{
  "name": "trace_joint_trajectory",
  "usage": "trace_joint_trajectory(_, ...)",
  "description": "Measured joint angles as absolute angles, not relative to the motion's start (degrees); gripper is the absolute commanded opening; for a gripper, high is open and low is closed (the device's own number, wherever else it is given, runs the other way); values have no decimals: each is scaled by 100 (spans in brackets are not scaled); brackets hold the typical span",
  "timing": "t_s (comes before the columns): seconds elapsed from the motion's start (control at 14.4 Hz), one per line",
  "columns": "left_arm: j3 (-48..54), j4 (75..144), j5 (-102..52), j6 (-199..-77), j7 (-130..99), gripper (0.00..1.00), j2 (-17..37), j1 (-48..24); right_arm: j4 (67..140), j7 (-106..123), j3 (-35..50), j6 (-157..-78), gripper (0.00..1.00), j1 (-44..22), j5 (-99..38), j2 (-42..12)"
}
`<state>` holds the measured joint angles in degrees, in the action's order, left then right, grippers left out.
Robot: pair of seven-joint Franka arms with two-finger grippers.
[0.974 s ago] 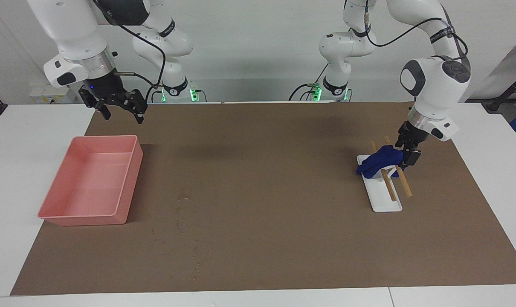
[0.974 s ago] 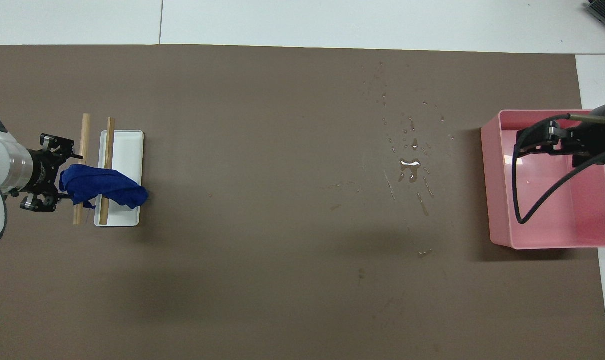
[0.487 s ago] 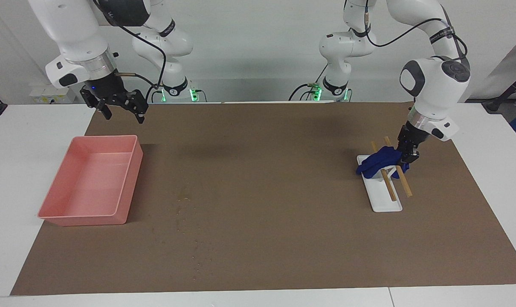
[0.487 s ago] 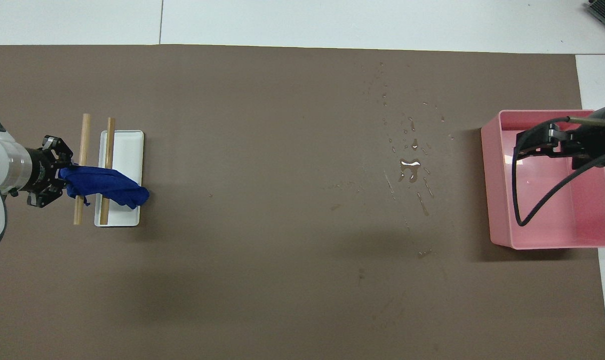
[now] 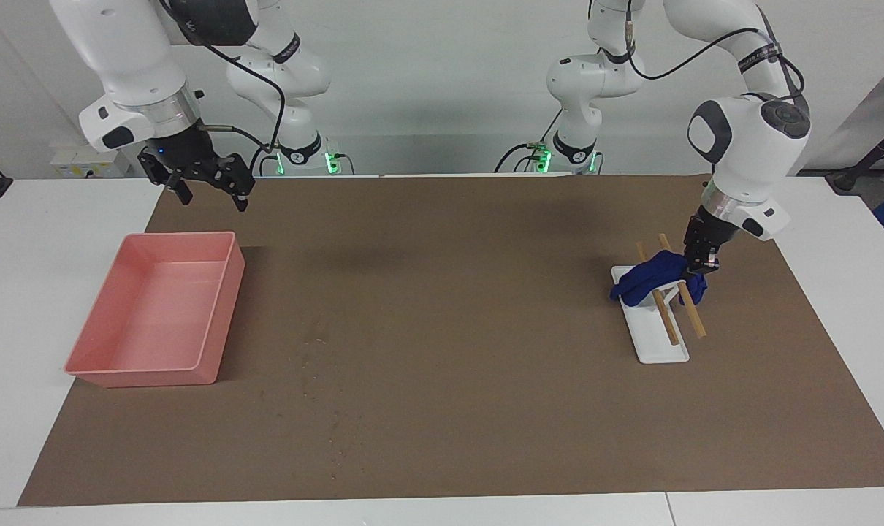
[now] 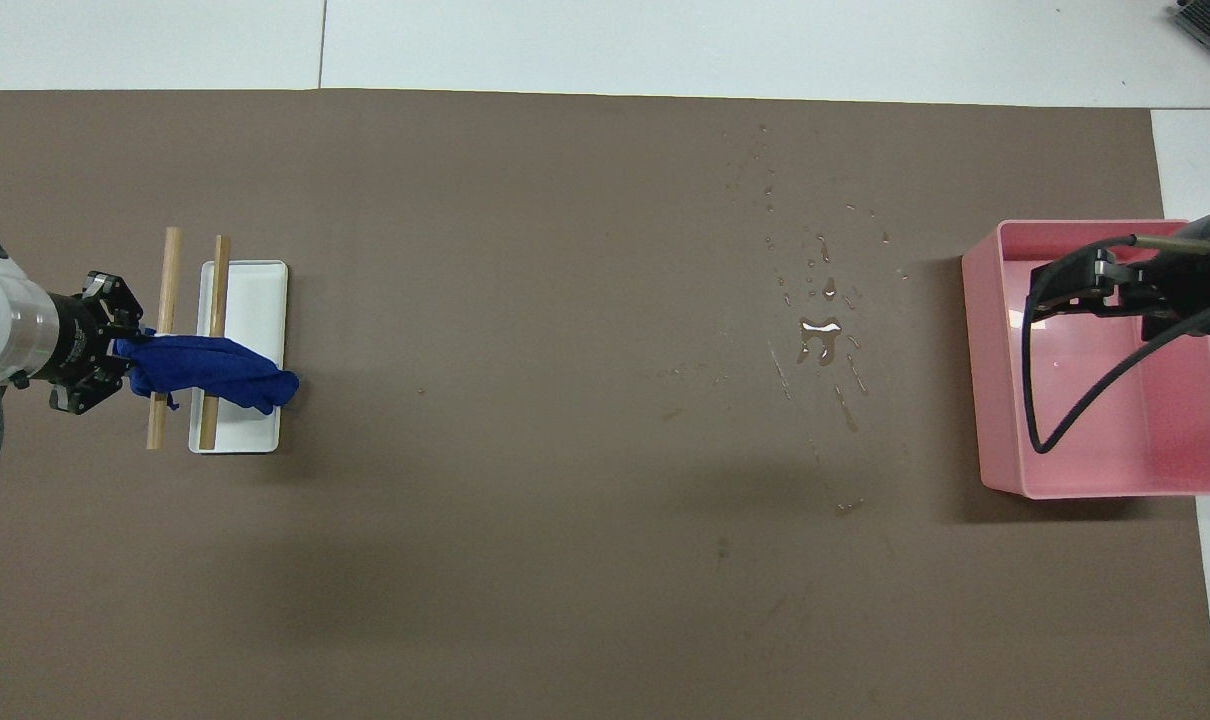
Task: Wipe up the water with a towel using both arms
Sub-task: 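Grasp the blue towel with the left gripper and lift it, then carry the towel toward the right gripper while the right gripper approaches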
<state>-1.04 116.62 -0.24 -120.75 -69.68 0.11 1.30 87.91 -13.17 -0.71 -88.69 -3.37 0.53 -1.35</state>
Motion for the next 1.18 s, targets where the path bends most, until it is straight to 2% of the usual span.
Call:
trace_joint_trajectory(0.35, -78, 10614, -27, -10924, -7375, 0, 305, -139, 8795, -1317, -71, -8869, 100, -338, 53, -132)
trace_joint_trajectory(0.83, -40, 9998, -492, -10239, -8536, 0, 373, -813, 8796, -1395, -47, -8965, 100, -381, 21, -129)
trace_joint_trajectory(1.18, 152, 9569, -1056, -10218, -9947, 0, 358, -1328, 8811, -2447, 14, -9193, 100, -859, -481, -130)
